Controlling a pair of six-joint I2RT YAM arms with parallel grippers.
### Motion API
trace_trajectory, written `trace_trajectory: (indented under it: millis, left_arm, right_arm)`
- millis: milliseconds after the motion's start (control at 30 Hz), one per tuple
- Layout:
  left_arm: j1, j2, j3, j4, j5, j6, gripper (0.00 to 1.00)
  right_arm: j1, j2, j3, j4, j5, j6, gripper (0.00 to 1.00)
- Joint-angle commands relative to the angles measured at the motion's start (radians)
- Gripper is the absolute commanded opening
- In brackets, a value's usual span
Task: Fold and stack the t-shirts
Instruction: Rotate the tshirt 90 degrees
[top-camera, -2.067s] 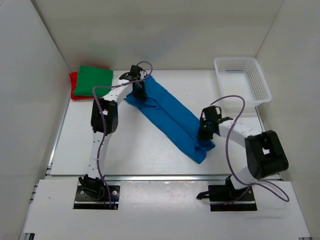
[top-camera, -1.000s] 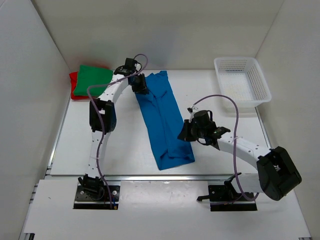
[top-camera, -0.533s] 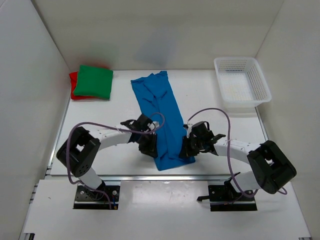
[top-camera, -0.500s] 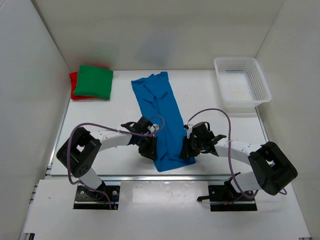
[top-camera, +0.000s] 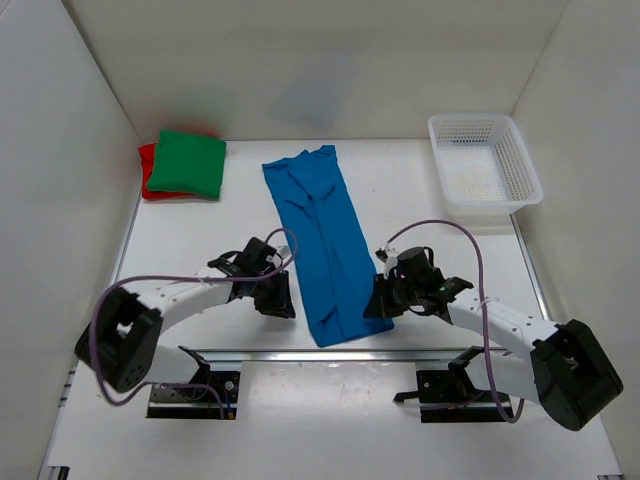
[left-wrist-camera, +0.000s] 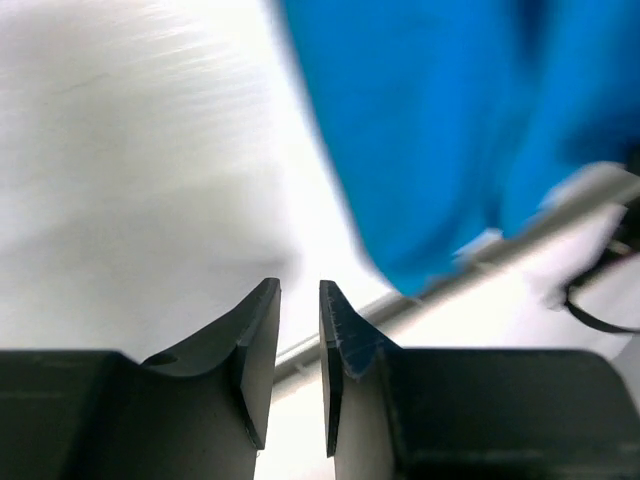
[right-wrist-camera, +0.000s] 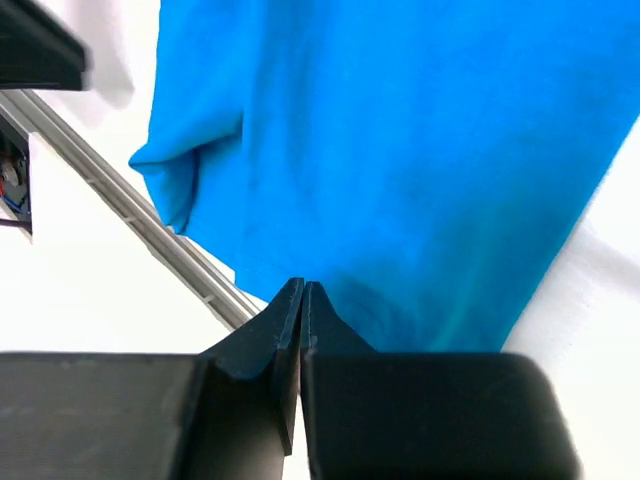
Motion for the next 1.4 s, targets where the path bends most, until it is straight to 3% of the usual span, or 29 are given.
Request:
trace_trajectory:
  millis: [0, 33, 67, 167, 267, 500, 700, 867, 967, 1033, 1067, 1133, 1167, 1367]
  left_arm:
    - [-0.026, -0.147, 0.027, -0.013, 0.026, -0.016, 0.33]
    - [-0.033, -0.174, 0.035, -0.001, 0.034, -0.045, 0.34]
    - [-0.054, -0.200, 0.032, 0.016, 0.036, -0.068, 0.34]
    - [-0.106, -0.239, -0.009, 0.094, 0.021, -0.131, 0.35]
    - [-0.108, -0.247, -0.080, 0.165, 0.022, -0.178, 0.36]
    - [-0.192, -0.173, -0.126, 0.231, -0.027, -0.251, 0.40]
    - [-0.282, -0.093, -0.106, 0.277, -0.085, -0.287, 0.51]
    - [-0.312, -0.009, -0.097, 0.293, -0.151, -0.297, 0.51]
    - [-0.338, 0.034, -0.102, 0.338, -0.191, -0.330, 0.44]
    - [-0.341, 0.080, -0.100, 0.336, -0.191, -0.311, 0.11]
    - [-0.335, 0.085, -0.103, 0.329, -0.185, -0.312, 0.00]
    - [-0.329, 0.076, -0.123, 0.295, -0.168, -0.280, 0.00]
    - [-0.327, 0.039, -0.141, 0.284, -0.159, -0.271, 0.00]
    - [-0.273, -0.171, -0.221, 0.088, -0.164, -0.190, 0.00]
  right_arm:
    - [-0.005, -0.008, 0.053, -0.013, 0.004, -0.010, 0.00]
    - [-0.005, -0.003, 0.059, -0.023, 0.019, -0.026, 0.04]
    - [-0.011, 0.015, 0.067, -0.054, 0.041, -0.041, 0.15]
    - [-0.029, 0.057, 0.113, -0.129, 0.114, -0.079, 0.21]
    - [-0.049, 0.061, 0.141, -0.203, 0.174, -0.089, 0.34]
    - [-0.097, 0.022, 0.119, -0.287, 0.245, -0.070, 0.54]
    - [-0.115, 0.028, 0.110, -0.309, 0.255, -0.046, 0.59]
    - [-0.094, 0.072, 0.102, -0.318, 0.232, -0.043, 0.63]
    - [-0.056, 0.097, 0.099, -0.312, 0.231, -0.024, 0.53]
    - [-0.043, 0.101, 0.089, -0.303, 0.216, -0.006, 0.32]
    - [-0.036, 0.100, 0.073, -0.307, 0.205, 0.000, 0.19]
    - [-0.023, 0.088, 0.067, -0.304, 0.180, 0.017, 0.03]
    - [-0.017, 0.081, 0.061, -0.319, 0.174, 0.028, 0.00]
    - [0.030, 0.028, 0.075, -0.376, 0.111, 0.034, 0.00]
